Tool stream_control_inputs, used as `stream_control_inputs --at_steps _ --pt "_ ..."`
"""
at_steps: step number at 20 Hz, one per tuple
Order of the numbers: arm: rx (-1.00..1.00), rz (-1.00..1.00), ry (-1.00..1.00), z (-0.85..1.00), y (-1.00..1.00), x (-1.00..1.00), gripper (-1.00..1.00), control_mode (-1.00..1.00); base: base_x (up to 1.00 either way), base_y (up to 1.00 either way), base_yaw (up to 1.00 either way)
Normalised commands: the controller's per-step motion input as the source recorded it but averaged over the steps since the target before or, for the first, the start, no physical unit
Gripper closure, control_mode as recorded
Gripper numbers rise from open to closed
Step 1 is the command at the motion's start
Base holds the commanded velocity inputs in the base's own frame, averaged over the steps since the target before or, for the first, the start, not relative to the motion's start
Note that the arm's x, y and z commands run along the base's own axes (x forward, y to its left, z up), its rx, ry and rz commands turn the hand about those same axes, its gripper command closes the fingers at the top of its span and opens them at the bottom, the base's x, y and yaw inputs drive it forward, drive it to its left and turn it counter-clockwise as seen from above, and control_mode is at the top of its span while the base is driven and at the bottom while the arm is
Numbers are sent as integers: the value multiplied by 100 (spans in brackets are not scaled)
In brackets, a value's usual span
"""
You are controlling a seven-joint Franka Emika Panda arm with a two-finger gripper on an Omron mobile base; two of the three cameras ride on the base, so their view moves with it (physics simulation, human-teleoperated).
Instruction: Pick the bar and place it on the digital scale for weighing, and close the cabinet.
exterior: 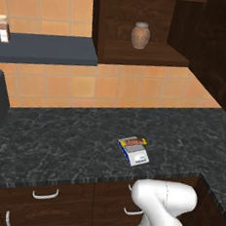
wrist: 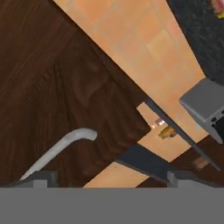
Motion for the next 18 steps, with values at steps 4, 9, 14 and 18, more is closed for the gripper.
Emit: stream_control_inputs --at_steps 4,9,14,18 --pt "25 21 -11 -10 -43 92 -100 -100 0 0 0" --pt "18 15 -30 -3 -11 48 -100 -100 0 0 0" --pt "0 -2 -12 41 7 34 -100 -100 0 0 0" --pt "0 -6 5 45 21 79 -100 -100 0 0 0"
